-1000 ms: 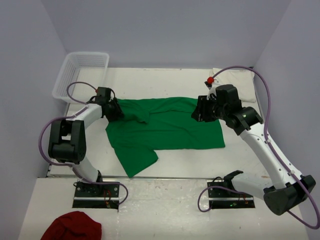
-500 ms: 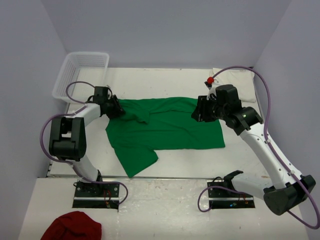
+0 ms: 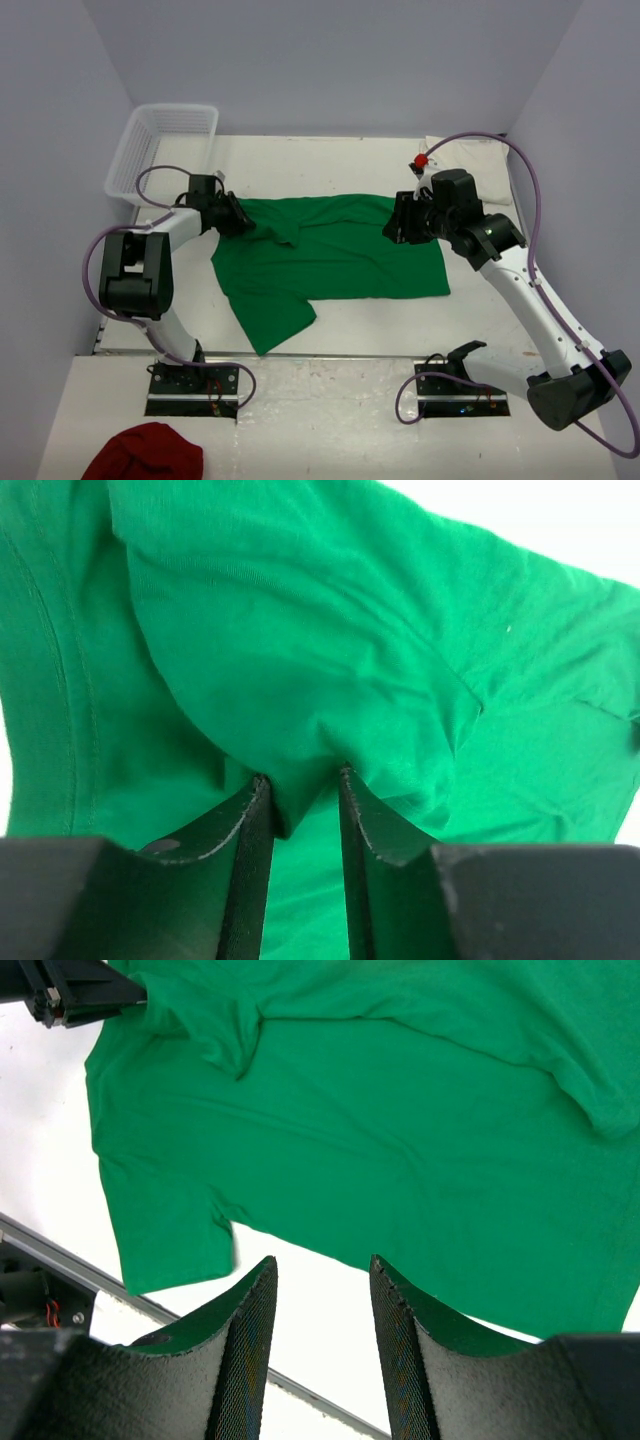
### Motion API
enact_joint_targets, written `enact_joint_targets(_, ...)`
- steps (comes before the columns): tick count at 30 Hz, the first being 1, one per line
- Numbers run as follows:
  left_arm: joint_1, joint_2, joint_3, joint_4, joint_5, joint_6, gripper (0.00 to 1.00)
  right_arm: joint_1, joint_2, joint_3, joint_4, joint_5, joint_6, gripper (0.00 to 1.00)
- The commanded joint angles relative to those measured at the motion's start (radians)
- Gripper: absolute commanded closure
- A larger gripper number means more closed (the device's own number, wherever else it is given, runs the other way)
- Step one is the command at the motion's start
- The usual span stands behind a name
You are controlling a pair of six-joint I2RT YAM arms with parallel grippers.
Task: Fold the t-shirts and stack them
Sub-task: Fold the flattened tshirt in 1/3 of the way
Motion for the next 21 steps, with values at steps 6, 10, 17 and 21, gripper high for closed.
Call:
enact_joint_targets(6,0.010,-0.091,0.006,-0.035,0.039,-0.005,0.72,-0.001,0.007,0.006,0.022,-0.034,0.004,0.56)
enact_joint_targets(10,0.010,-0.102,0.056,-0.077,0.050,-0.005,0.72,-0.001,0.008,0.003,0.022,-0.039,0.012,0.56)
enact_joint_targets(17,0.008,-0.117,0.100,-0.112,0.082,-0.014,0.70,-0.003,-0.004,0.006,0.015,-0.025,0.012,0.56)
enact_joint_targets(21,0.010,-0.136,0.089,-0.140,0.088,-0.006,0.68,-0.001,-0.003,0.007,0.015,-0.031,0.013,0.56)
